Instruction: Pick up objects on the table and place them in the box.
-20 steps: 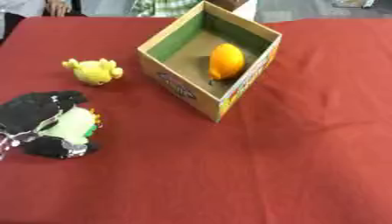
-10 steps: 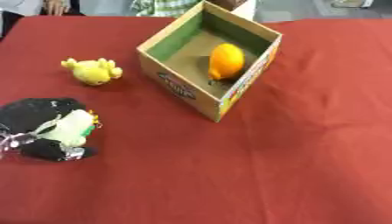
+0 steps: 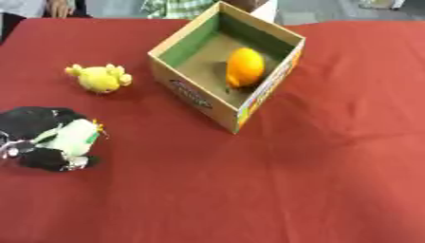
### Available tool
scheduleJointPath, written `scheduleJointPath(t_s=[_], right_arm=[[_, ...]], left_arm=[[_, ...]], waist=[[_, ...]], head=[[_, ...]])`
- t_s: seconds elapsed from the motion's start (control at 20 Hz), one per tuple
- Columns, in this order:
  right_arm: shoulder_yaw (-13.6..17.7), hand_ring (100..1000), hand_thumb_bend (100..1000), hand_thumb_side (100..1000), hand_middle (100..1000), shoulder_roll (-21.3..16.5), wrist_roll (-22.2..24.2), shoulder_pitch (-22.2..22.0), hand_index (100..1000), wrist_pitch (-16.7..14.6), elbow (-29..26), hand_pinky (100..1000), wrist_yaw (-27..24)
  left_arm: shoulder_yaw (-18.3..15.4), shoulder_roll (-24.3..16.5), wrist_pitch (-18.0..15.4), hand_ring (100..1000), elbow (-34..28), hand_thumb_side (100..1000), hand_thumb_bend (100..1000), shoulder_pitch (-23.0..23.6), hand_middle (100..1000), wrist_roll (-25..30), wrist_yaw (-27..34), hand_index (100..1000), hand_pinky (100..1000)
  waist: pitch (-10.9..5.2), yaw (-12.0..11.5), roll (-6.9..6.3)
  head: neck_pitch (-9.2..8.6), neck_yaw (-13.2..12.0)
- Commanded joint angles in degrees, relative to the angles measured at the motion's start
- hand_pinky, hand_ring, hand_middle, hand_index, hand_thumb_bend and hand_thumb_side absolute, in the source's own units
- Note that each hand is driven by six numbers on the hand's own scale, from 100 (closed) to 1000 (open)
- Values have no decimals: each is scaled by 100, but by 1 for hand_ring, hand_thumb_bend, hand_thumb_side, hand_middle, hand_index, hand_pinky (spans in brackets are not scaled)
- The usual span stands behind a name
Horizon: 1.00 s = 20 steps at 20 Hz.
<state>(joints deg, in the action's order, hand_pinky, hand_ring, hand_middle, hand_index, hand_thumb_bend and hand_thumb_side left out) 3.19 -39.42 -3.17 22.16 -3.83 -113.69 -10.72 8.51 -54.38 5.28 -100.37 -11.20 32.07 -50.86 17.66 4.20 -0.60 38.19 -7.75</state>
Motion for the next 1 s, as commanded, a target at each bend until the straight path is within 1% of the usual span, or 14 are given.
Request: scheduleJointPath(t_s=[0.05, 0.1, 0.15, 0.2, 0.25, 0.3, 0.35, 0.4, 0.45, 0.5, 0.55, 0.6, 0.75, 1.0], right_arm=[[81, 832, 298, 802, 682, -77, 0, 41, 910, 20, -90, 886, 5], [81, 832, 296, 803, 682, -75, 0, 42, 910, 19, -90, 886, 5], [82, 832, 298, 802, 682, -73, 0, 44, 910, 18, -90, 886, 3], [82, 832, 298, 803, 681, -71, 0, 45, 910, 17, -90, 886, 1], [82, 832, 302, 803, 681, -69, 1, 48, 910, 16, -90, 887, -2], [82, 832, 303, 803, 680, -65, 2, 50, 911, 15, -90, 887, -6], [81, 832, 303, 803, 680, -60, 4, 52, 911, 16, -90, 887, -10], [81, 832, 304, 803, 680, -55, 7, 53, 911, 17, -90, 888, -14], [80, 832, 304, 804, 679, -50, 10, 53, 911, 19, -90, 888, -17], [81, 832, 305, 805, 679, -45, 13, 53, 911, 22, -90, 888, -19], [83, 832, 305, 805, 679, -39, 15, 51, 911, 24, -90, 888, -22], [85, 832, 306, 805, 678, -35, 18, 49, 911, 26, -90, 888, -24], [91, 832, 306, 807, 677, -21, 26, 47, 911, 30, -90, 889, -33], [101, 832, 309, 808, 674, -6, 34, 28, 910, 51, -90, 889, -36]], left_arm=[[-151, -103, 72, 811, -135, 906, 419, -79, 867, 267, 93, 998, 670], [-167, -101, 96, 807, -157, 871, 374, -91, 864, 350, 122, 996, 664], [-182, -99, 120, 805, -180, 849, 355, -104, 863, 439, 148, 994, 662], [-198, -98, 142, 798, -207, 748, 260, -116, 856, 530, 167, 988, 651], [-215, -96, 162, 795, -235, 720, 239, -129, 854, 622, 182, 986, 648], [-231, -92, 181, 781, -262, 569, 140, -144, 841, 716, 192, 974, 629], [-244, -88, 198, 777, -286, 537, 121, -158, 837, 810, 203, 971, 625], [-259, -84, 215, 766, -311, 441, 100, -172, 826, 903, 213, 958, 609], [-277, -80, 234, 759, -341, 400, 100, -185, 821, 998, 219, 953, 601], [-298, -75, 254, 747, -376, 318, 100, -199, 810, 1092, 225, 940, 585], [-318, -71, 274, 743, -414, 288, 100, -212, 807, 1177, 232, 936, 580], [-336, -69, 296, 733, -456, 211, 100, -224, 797, 1253, 240, 921, 568], [-364, -65, 347, 704, -564, 244, 100, -242, 773, 1347, 270, 897, 538], [-399, -53, 398, 671, -730, 251, 100, -266, 747, 1244, 360, 870, 505]], waist=[[-77, 6, -3], [-75, 9, -3], [-73, 11, -4], [-72, 12, -4], [-71, 13, -4], [-70, 13, -4], [-70, 13, -5], [-71, 12, -5], [-72, 11, -5], [-73, 10, -6], [-75, 9, -6], [-76, 9, -7], [-81, 10, -7], [-91, 9, -9]], head=[[-64, -6], [-63, -3], [-62, 0], [-64, 4], [-66, 7], [-67, 9], [-69, 10], [-70, 13], [-72, 17], [-74, 21], [-74, 24], [-75, 26], [-80, 31], [-86, 68]])
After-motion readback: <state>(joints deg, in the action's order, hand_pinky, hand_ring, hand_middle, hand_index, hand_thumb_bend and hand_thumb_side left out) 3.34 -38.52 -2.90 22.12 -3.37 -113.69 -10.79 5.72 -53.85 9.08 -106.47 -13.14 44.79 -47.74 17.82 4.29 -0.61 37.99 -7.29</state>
